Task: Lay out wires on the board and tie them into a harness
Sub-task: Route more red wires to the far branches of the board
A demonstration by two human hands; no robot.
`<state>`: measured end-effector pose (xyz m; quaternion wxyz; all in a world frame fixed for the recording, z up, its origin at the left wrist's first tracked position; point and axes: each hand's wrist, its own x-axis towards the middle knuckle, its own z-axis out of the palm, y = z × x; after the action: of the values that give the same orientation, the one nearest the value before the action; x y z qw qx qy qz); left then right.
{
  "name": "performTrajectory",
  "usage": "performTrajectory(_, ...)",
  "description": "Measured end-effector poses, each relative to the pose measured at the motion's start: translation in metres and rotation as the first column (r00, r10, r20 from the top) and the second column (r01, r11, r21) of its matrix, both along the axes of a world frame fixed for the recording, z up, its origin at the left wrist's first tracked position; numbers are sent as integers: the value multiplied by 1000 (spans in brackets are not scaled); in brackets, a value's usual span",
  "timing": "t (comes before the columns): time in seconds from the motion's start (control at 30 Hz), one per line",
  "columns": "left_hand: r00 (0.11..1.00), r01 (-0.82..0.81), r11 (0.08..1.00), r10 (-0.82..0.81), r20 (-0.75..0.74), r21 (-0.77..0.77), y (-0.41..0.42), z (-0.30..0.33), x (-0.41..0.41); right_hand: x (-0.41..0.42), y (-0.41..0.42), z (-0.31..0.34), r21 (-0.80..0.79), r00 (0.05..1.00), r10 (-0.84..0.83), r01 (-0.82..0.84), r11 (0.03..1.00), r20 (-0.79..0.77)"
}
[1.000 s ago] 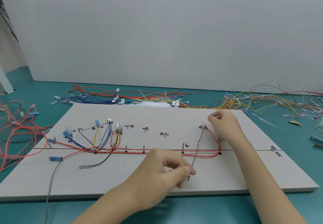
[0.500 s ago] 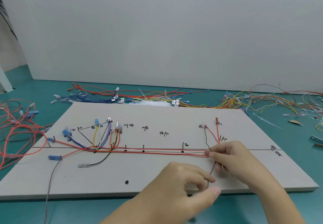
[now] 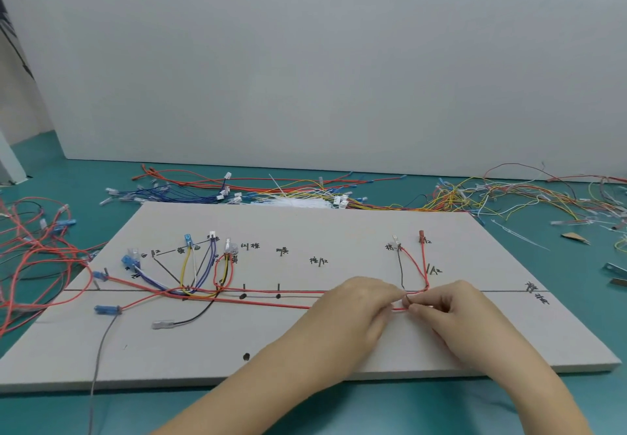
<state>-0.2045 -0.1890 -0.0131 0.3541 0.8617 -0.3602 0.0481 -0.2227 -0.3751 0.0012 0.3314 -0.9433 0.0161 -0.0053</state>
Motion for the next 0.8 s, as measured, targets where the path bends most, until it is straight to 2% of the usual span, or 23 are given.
performTrajectory(0.13, 993, 91, 995, -89, -80, 30, -19, -2, 2, 5, -2, 12, -68, 996, 62, -67, 995, -67)
performTrajectory(0.23, 985, 131, 989, -122, -123, 70, -28, -7, 9, 10, -8, 16, -49, 986, 105, -112, 992, -133)
performTrajectory(0.43, 996, 84, 956, -85, -9, 282, -40, -1, 18, 13, -25, 21, 122, 950, 250, -230, 966, -190)
performTrajectory(0.53, 992, 22, 923, -67, 106, 384, -44, -1, 16, 14, -39, 29, 146, 976, 131, -106, 984, -175)
performTrajectory(0.67, 950, -95, 890, -53, 307, 446, -49, -4, 15, 19, -62, 34, 186, 994, -91, 102, 977, -66)
performTrajectory(0.8, 933, -141, 898, -21, 359, 418, -55, 0, 17, 21, -77, 24, 132, 979, -203, 204, 970, -22)
